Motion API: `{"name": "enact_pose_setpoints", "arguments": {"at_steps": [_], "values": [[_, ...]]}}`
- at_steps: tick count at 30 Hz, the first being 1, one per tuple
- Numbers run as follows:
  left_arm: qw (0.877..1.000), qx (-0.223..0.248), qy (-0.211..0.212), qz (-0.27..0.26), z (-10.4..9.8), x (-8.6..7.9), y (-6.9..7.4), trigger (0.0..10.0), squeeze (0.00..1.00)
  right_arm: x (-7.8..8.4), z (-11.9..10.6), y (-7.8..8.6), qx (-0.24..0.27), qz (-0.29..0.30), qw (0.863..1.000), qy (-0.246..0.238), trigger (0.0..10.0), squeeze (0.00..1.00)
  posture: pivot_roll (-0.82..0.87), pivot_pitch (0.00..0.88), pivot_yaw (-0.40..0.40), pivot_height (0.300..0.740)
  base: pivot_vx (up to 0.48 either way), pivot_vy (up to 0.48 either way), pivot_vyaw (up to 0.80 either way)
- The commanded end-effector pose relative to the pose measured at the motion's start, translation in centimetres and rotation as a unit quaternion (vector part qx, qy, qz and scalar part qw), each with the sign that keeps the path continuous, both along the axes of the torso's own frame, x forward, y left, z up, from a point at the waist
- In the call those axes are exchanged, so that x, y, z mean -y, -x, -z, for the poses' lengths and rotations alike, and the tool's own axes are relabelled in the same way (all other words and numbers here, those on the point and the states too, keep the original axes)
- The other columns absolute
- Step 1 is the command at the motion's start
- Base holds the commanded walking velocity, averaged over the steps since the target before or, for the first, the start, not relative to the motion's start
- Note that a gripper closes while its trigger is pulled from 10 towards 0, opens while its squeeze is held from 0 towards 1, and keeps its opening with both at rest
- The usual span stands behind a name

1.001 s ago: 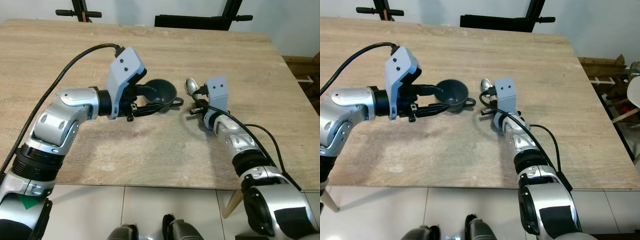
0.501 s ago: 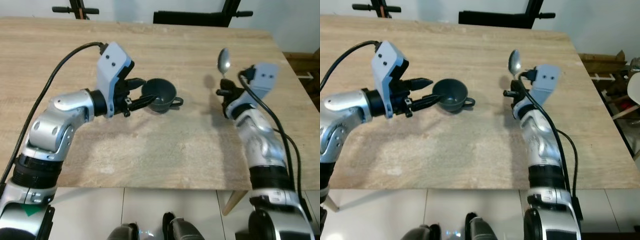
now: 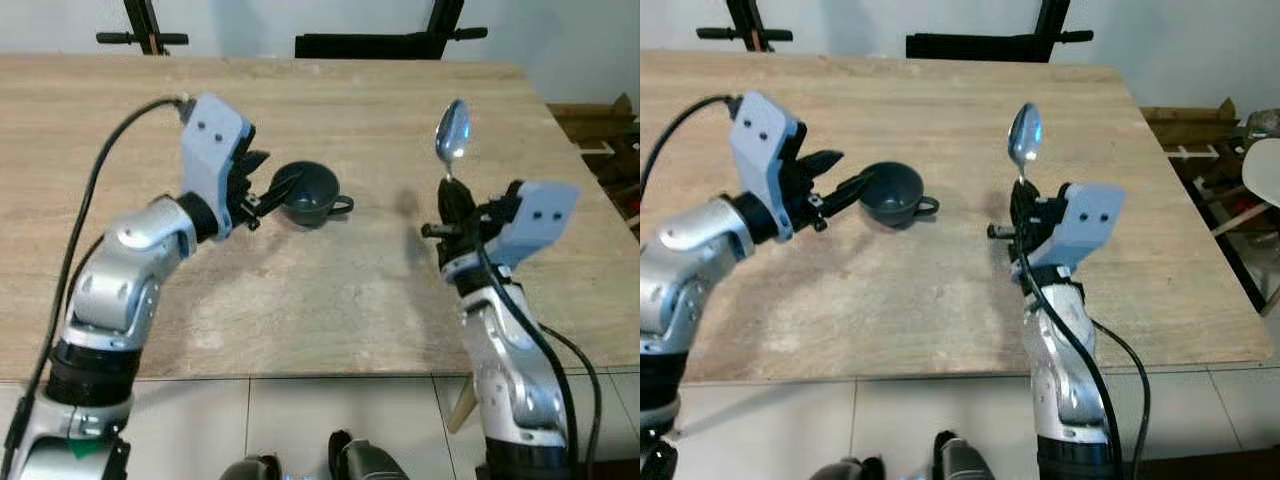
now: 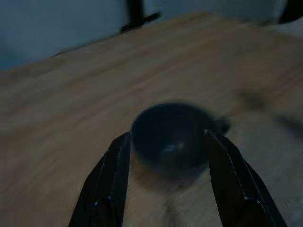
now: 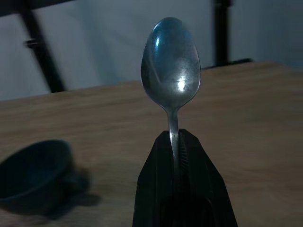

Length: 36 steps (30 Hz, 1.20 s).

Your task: Setting the table

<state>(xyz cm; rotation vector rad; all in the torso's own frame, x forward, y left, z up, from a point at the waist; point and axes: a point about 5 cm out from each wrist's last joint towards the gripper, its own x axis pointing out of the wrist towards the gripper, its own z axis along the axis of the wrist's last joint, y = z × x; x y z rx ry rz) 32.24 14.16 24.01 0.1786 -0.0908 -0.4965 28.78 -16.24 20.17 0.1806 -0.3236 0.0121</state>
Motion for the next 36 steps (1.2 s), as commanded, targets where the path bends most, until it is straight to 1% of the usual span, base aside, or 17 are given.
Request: {"name": "enact_pose_setpoints", "arguments": {"at_steps": [1, 3, 5, 7, 10, 15, 27, 36], "values": [[0.999, 0.008, 0.005, -0.036, 0.4, -0.2, 0.4, 10.0, 0.0, 0.7, 0.1, 0.3, -0.006, 0.015, 1.0, 0.009, 10.0, 0.0, -0.1, 0.071, 0.059, 0.74, 0.0, 0.0, 0.0], [0.999, 0.008, 0.004, -0.043, 0.6, -0.2, 0.5, 10.0, 0.0, 0.8, 0.2, 0.3, -0.008, 0.016, 1.0, 0.015, 10.0, 0.0, -0.1, 0.071, 0.059, 0.74, 0.0, 0.0, 0.0], [0.998, 0.004, 0.018, -0.062, 1.0, -0.2, 0.6, 10.0, 0.0, 1.0, 0.3, 0.3, -0.011, 0.022, 1.0, 0.015, 10.0, 0.0, -0.1, 0.066, 0.049, 0.74, 0.0, 0.0, 0.0], [0.996, -0.001, 0.022, -0.086, 1.4, -0.3, 0.5, 10.0, 0.0, 1.1, 0.3, 0.2, -0.011, 0.026, 0.999, 0.015, 10.0, 0.0, -0.1, 0.065, 0.045, 0.74, 0.0, 0.0, 0.0], [0.994, -0.003, 0.027, -0.106, 1.7, -0.4, 0.4, 10.0, 0.0, 1.2, 0.2, 0.2, -0.012, 0.028, 0.999, 0.02, 10.0, 0.0, -0.1, 0.067, 0.039, 0.74, 0.0, 0.0, 0.0], [0.993, -0.001, 0.031, -0.11, 1.8, -0.4, 0.4, 10.0, 0.0, 1.4, 0.3, 0.1, -0.016, 0.029, 0.999, 0.023, 10.0, 0.0, -0.1, 0.066, 0.039, 0.74, -0.055, 0.0, 0.0], [0.993, 0.002, 0.042, -0.114, 1.7, -0.1, 0.4, 10.0, 0.0, 2.1, 0.4, -0.1, -0.022, 0.039, 0.999, 0.031, 10.0, 0.0, -0.11, 0.063, 0.034, 0.74, -0.439, 0.0, 0.0], [0.992, 0.003, 0.045, -0.117, 1.7, -0.1, 0.3, 10.0, 0.0, 2.3, 0.4, -0.3, -0.022, 0.04, 0.998, 0.035, 10.0, 0.0, -0.11, 0.06, 0.031, 0.74, -0.468, 0.0, 0.0]]}}
